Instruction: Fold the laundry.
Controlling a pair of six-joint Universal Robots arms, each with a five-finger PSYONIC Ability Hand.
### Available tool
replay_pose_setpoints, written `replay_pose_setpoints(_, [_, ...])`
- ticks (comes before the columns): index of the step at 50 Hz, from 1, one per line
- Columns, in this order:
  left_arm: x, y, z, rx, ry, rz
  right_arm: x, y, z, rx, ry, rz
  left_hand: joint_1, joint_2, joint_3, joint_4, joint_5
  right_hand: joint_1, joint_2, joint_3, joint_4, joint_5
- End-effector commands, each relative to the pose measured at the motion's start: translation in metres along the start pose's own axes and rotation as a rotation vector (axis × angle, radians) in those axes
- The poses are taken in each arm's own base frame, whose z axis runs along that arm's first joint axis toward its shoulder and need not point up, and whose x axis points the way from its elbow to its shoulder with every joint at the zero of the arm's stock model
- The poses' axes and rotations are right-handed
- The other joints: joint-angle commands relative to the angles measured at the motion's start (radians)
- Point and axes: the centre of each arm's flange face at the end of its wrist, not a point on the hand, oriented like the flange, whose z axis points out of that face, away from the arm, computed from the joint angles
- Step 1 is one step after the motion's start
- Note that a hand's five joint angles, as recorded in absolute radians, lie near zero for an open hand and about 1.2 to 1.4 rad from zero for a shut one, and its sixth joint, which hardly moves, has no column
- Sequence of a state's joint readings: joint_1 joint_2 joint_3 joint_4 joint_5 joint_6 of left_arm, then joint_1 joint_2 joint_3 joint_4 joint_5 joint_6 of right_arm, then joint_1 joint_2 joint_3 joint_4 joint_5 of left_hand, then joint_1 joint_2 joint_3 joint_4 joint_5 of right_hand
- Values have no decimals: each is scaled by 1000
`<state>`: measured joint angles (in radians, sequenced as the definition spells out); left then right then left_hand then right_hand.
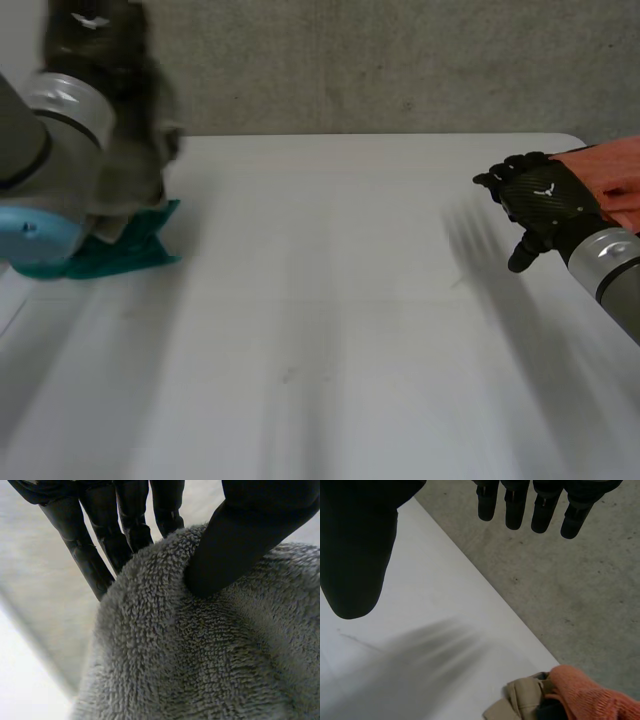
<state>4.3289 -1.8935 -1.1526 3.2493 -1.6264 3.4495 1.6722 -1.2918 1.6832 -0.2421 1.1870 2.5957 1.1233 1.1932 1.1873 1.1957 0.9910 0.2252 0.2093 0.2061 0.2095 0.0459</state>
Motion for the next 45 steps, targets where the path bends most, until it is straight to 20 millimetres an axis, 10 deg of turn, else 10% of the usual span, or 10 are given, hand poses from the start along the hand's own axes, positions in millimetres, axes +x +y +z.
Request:
replay_pose_setpoints(1, [68, 30, -43, -220, 288, -158, 5, 0, 0, -3, 15, 1, 273, 203, 209, 201, 231, -51, -35, -32, -35, -46])
replay_pose_setpoints(7, [98, 98, -37, -392, 309, -148, 1, 1, -1, -8, 4, 4, 273, 203, 209, 201, 231, -51, -35, -32, -35, -46])
replay_pose_setpoints(11, [110, 109, -36, -425, 304, -146, 0, 3, -1, -17, -1, 8, 70, 0, 6, -2, 28, -51, -35, -32, -35, -46])
replay_pose_setpoints(15, [106, 94, -36, -392, 298, -150, -1, 6, -1, -27, -3, 12, -659, -729, -723, -732, -702, -51, -35, -32, -35, -46])
replay_pose_setpoints(26, [46, 35, -43, -243, 181, -136, -20, -22, -2, -19, -4, 131, -766, -836, -830, -838, -808, -51, -35, -32, -35, -46])
replay_pose_setpoints(34, [-3, 78, -34, -334, 106, 74, -72, -59, -3, -105, -212, 273, -786, -856, -850, -859, -829, -51, -35, -32, -35, -46])
replay_pose_setpoints(45, [5, 169, -42, -522, 330, 147, -145, -64, 35, -94, -309, 246, -737, -807, -801, -809, -779, -51, -35, -32, -35, -46])
